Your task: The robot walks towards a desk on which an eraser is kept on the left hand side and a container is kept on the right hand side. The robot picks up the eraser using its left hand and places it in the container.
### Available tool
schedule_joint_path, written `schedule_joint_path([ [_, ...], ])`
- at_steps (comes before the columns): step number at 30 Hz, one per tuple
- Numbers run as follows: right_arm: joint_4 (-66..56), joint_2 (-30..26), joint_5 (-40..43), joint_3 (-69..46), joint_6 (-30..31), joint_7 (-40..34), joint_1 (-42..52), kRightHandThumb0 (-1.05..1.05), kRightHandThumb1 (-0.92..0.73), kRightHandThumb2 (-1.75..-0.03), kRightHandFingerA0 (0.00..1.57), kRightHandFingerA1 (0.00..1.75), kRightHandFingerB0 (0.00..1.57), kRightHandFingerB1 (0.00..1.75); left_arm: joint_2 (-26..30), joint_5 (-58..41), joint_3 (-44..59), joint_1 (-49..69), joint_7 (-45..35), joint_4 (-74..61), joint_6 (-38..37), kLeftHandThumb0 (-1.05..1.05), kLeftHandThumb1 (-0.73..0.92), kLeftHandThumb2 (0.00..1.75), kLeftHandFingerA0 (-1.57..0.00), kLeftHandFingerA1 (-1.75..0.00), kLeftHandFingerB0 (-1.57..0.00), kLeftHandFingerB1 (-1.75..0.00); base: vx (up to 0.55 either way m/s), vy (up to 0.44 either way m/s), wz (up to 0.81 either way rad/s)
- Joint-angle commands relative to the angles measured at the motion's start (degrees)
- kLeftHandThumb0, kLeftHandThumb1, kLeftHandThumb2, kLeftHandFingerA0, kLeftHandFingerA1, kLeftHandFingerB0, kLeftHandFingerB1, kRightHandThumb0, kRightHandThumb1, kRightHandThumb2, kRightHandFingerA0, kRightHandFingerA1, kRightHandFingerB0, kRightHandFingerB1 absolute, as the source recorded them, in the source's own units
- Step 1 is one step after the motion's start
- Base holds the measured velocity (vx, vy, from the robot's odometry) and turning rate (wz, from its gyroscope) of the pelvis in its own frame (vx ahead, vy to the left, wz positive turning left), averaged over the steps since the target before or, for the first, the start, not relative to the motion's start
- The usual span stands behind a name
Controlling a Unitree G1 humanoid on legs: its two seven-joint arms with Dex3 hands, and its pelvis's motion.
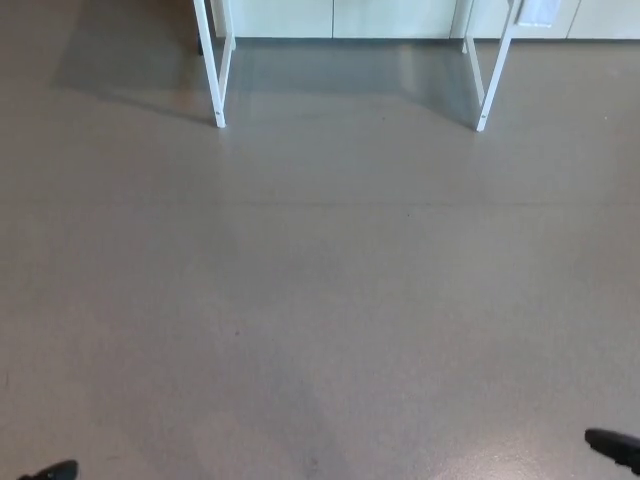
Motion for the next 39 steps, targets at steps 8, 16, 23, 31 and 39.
schedule_joint_path([
  [8, -5.9, 0.8, 8.6, -3.2, -0.2, 7.8, 4.1, -0.28, -0.47, -0.54, 0.54, 0.60, 0.38, 0.49, -1.0, -9.6, 4.7, 3.5, -8.8, -4.3, -1.8, -0.18, 0.57, 0.57, -0.47, -0.48, -0.44, -0.38, 0.00, 0.000, 0.00],
  [16, -5.5, 0.6, 8.4, -2.7, -0.3, 8.2, 4.5, -0.25, -0.47, -0.54, 0.57, 0.61, 0.39, 0.49, -1.1, -9.5, 4.8, 4.1, -8.9, -3.9, -1.9, -0.18, 0.59, 0.57, -0.49, -0.48, -0.45, -0.38, 0.00, 0.000, 0.00],
  [23, -5.2, 0.4, 7.8, -2.4, -1.2, 8.1, 5.0, -0.25, -0.46, -0.54, 0.61, 0.62, 0.42, 0.49, -1.0, -9.6, 4.6, 4.2, -9.5, -3.5, -2.2, -0.17, 0.61, 0.58, -0.48, -0.47, -0.45, -0.38, 0.00, 0.000, 0.00],
  [31, -4.1, 0.6, 7.5, -2.1, -2.5, 8.5, 5.5, -0.28, -0.44, -0.53, 0.64, 0.63, 0.47, 0.50, -1.0, -9.1, 4.5, 5.3, -9.3, -3.7, -2.5, -0.16, 0.59, 0.57, -0.49, -0.47, -0.45, -0.38, 0.00, 0.000, 0.00],
  [39, -3.7, 0.3, 6.4, -1.7, -3.3, 8.1, 5.9, -0.28, -0.45, -0.53, 0.67, 0.63, 0.47, 0.50, -0.9, -8.9, 4.3, 5.7, -9.8, -3.2, -3.0, -0.16, 0.58, 0.57, -0.49, -0.46, -0.45, -0.38, 0.00, 0.000, 0.00],
])
